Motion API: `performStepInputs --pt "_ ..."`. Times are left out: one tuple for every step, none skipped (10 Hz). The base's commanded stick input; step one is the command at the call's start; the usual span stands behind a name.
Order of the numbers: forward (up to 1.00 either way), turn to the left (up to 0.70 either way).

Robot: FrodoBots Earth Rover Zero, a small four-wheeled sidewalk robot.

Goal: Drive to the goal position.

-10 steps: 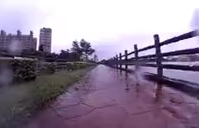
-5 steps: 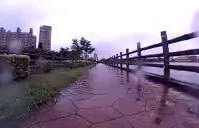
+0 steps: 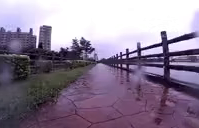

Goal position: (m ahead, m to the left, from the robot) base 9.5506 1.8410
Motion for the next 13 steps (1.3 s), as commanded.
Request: performStepInputs --pt "1.00 0.00" --pt "1.00 0.00" --pt "1.00 0.00" --pt "1.00 0.00" --pt "1.00 0.00" --pt "1.00 0.00" --pt "1.00 0.00" --pt "1.00 0.00" --pt "1.00 0.00" --pt "1.00 0.00" --pt "1.00 0.00" --pt "1.00 0.00" --pt "1.00 0.00"
